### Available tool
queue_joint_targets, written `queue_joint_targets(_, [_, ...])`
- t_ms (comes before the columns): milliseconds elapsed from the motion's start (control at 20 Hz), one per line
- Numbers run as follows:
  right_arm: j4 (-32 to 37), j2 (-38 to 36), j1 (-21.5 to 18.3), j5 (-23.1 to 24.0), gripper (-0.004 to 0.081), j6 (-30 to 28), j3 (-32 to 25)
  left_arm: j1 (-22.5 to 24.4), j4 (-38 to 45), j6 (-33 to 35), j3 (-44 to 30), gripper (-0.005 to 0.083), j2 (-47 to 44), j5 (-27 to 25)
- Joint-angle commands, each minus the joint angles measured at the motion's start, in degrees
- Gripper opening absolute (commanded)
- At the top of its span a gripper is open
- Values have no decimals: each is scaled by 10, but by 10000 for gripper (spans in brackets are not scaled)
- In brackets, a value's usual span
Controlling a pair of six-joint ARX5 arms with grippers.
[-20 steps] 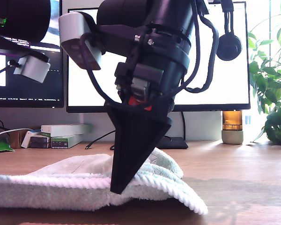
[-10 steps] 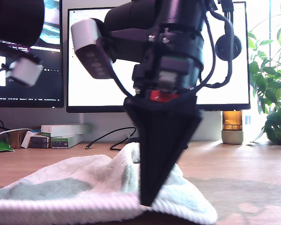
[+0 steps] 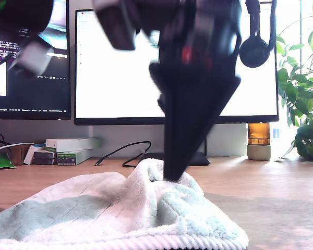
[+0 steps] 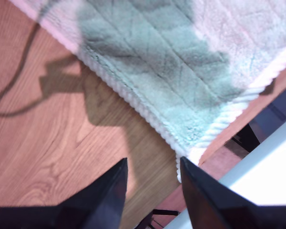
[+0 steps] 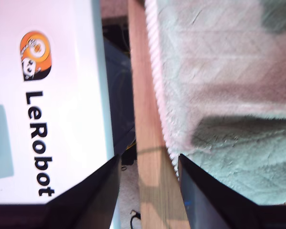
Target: Fold the tea towel to a neat square and place it to the right
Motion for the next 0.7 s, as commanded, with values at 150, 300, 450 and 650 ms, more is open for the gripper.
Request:
queue_joint_targets(150, [26,6,-43,31,39,1,-2,26,137,-13,-8,-23,-3,72])
queue_joint_targets(300, [61,6,-103,30,-14,35,-2,51,259,-13,-14,-20,-2,113])
queue_joint_targets(450, [104,6,-159,27,-14,78,-2,80,356,-11,-42,-20,-1,134])
queue_joint_targets(650, [155,6,-183,-3,-14,110,-4,131,467,39,-87,-20,6,217])
